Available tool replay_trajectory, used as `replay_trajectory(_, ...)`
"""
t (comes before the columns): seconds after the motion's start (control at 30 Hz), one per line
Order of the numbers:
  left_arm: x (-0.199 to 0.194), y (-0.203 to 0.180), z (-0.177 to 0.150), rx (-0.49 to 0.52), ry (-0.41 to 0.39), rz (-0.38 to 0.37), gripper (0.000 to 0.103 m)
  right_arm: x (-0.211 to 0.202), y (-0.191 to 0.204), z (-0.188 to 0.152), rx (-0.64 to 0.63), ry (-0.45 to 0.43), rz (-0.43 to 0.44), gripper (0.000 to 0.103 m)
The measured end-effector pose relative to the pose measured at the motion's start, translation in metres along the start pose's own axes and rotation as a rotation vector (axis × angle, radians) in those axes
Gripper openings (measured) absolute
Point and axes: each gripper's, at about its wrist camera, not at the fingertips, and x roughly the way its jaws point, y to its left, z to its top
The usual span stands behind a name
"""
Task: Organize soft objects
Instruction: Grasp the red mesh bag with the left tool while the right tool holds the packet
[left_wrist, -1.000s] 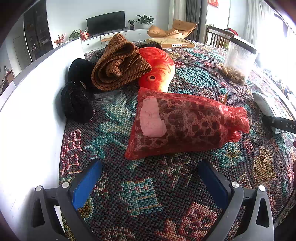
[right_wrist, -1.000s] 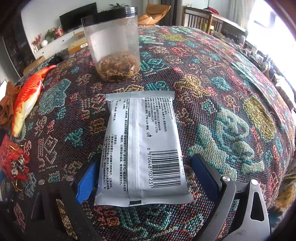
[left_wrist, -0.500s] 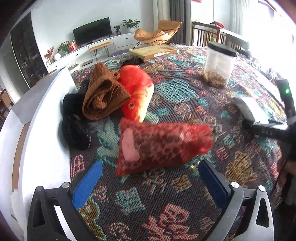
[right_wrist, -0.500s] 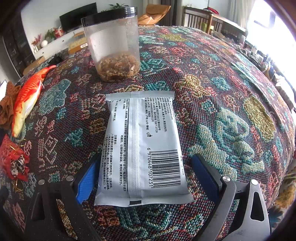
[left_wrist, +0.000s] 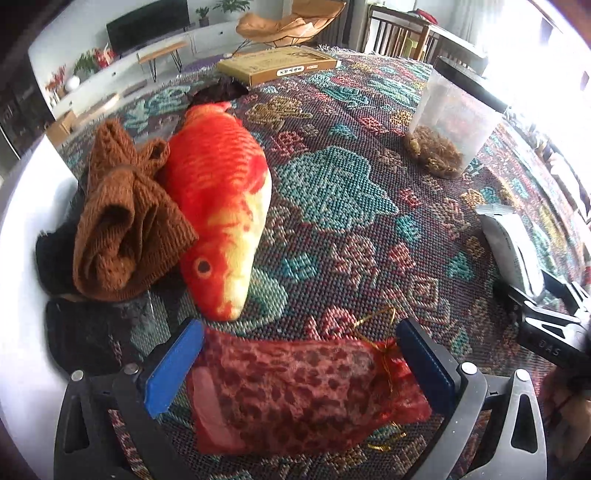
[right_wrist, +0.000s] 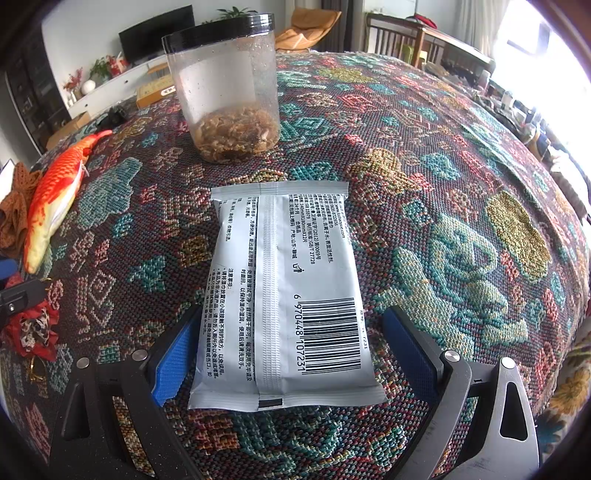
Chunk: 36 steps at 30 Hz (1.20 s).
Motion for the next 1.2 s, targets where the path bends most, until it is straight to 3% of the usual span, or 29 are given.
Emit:
replay_trajectory(0.17, -0.017, 0.004, -0.027, -0.044, 0.058, -0.079, 0.103, 0.000, 0.000, 0.000, 0.000, 0.000, 0.000, 0.097)
replay_trajectory(0.33, -0.031, -0.018, -0.042, 0.095, 0.135, -0.067, 0.103, 0.000, 0.000, 0.000, 0.000, 0.000, 0.000, 0.097)
replay_trajectory(0.53, -0.044, -0.049, -0.048, 0.399, 0.101, 0.135, 0.103, 0.000, 0.000, 0.000, -0.001, 0.000, 0.001, 0.097)
replay_trajectory(0.67, -0.045, -0.061, -0.052, 0.555, 0.103, 0.186, 0.103, 0.000, 0.000, 0.000, -0.001, -0.001, 0.001, 0.097)
replay_trajectory(0.77, -0.034, -0.068, -0.060, 0.715, 0.104, 0.306, 0.103, 0.000, 0.000, 0.000, -0.001, -0.001, 0.001, 0.097)
replay_trajectory(0.83, -0.024, -0.069, -0.061, 0.767, 0.088, 0.391, 0.103, 0.000, 0.000, 0.000, -0.001, -0.001, 0.001, 0.097)
replay_trajectory(1.0, 0.003, -0.064, -0.032, 0.691, 0.034, 0.452, 0.103, 0.000, 0.000, 0.000, -0.001, -0.001, 0.002, 0.097)
replay_trajectory(1.2, 0.013, -0.048, -0.011, 0.516, 0.052, 0.340, 0.100, 0.000, 0.000, 0.000, -0.001, -0.001, 0.002, 0.097)
